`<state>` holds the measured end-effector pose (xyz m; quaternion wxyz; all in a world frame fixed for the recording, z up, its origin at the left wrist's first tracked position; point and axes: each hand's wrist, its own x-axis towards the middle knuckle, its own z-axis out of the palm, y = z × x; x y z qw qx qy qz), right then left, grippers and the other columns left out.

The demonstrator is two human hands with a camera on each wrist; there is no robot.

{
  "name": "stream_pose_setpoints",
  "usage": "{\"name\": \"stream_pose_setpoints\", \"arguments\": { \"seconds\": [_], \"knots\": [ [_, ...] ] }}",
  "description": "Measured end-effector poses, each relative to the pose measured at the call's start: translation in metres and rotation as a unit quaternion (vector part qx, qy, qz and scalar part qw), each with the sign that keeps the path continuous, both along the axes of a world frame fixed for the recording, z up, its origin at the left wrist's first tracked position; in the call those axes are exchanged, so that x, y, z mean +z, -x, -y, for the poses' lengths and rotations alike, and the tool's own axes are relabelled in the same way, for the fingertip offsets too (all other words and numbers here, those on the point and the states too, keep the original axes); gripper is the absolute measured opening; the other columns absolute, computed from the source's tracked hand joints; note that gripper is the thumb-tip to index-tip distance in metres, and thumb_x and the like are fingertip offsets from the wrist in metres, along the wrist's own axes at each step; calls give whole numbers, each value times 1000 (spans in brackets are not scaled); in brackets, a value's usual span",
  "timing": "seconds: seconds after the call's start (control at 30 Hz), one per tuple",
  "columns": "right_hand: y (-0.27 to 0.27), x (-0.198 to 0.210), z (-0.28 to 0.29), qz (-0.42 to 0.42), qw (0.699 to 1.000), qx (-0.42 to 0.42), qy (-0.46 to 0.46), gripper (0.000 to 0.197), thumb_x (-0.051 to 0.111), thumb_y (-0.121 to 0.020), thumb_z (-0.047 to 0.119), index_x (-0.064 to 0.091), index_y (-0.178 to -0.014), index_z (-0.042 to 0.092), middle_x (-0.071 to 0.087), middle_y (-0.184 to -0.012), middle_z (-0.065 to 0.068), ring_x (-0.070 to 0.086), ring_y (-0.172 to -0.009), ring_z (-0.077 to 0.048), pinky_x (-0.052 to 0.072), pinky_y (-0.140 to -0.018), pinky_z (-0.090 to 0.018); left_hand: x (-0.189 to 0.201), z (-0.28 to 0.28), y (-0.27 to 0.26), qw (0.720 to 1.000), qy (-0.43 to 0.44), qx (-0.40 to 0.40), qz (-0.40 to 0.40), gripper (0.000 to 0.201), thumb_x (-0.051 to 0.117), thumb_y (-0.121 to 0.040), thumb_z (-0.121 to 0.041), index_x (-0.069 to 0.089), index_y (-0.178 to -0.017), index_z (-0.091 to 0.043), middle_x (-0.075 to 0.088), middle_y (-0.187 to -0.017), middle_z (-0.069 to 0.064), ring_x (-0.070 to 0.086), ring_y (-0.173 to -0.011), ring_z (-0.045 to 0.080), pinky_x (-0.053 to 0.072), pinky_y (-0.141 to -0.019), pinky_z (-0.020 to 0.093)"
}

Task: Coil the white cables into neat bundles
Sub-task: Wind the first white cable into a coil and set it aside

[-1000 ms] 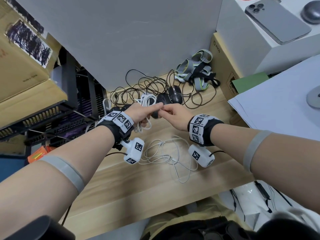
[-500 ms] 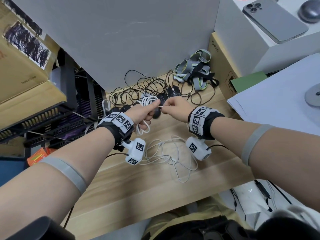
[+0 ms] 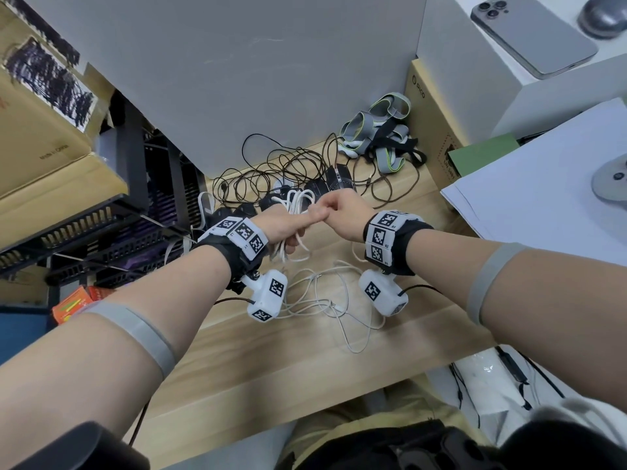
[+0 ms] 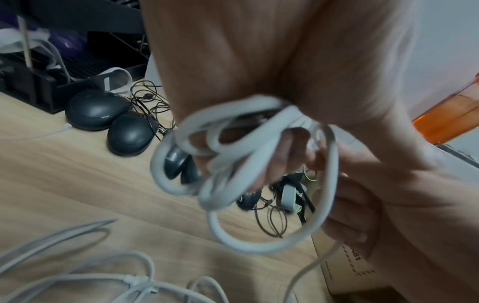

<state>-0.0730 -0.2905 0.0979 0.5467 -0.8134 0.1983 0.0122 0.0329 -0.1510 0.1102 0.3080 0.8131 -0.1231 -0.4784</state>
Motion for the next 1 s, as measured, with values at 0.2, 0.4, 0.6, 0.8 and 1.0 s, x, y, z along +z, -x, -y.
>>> {"name": "stream_pose_setpoints", "arguments": {
  "seconds": [0.2, 0.4, 0.6, 0.8, 1.0],
  "knots": [
    [4, -1, 2, 29, 997, -62, -39, 25, 69, -85, 38, 67, -72, 17, 53, -56, 11, 45, -47, 4, 33, -50, -11, 6, -1, 7, 995, 30, 22, -88, 44, 82, -84, -24, 59, -113, 0, 54, -59, 10, 64, -52, 22, 59, -51, 31],
    [4, -8, 3, -11, 983, -82, -161, 20, 47, -89, 14, 60, -75, 10, 47, -55, 1, 39, -51, -13, 34, -52, -27, 9, 2, 15, 984, 90, 99, -118, 13, 65, -95, 0, 62, -105, 6, 69, -74, 16, 74, -72, 28, 64, -77, 41],
    [14, -14, 8, 0, 994, -62, -94, 12, 57, -91, 18, 63, -81, 15, 52, -62, 5, 45, -56, -10, 37, -58, -24, 7, -2, 10, 995, 26, 36, -88, 30, 75, -90, -18, 59, -70, -3, 59, -52, 11, 70, -59, 28, 57, -92, 54],
    [12, -6, 4, 29, 987, -98, -126, 10, 60, -91, 17, 67, -91, 11, 63, -62, -2, 46, -43, -7, 38, -46, -22, 11, 2, 20, 995, 10, 8, -100, 57, 61, -89, -66, 39, -58, -23, 26, -46, -2, 30, -36, 14, 58, -59, 39],
    [8, -13, -6, -18, 964, -165, -207, 26, 48, -98, 32, 53, -85, 11, 57, -59, -6, 46, -46, -15, 39, -47, -25, 10, 12, 15, 992, 79, 79, -53, 51, 56, -100, -48, 44, -60, -19, 32, -40, -5, 31, -33, 12, 55, -57, 33]
  ]
}}
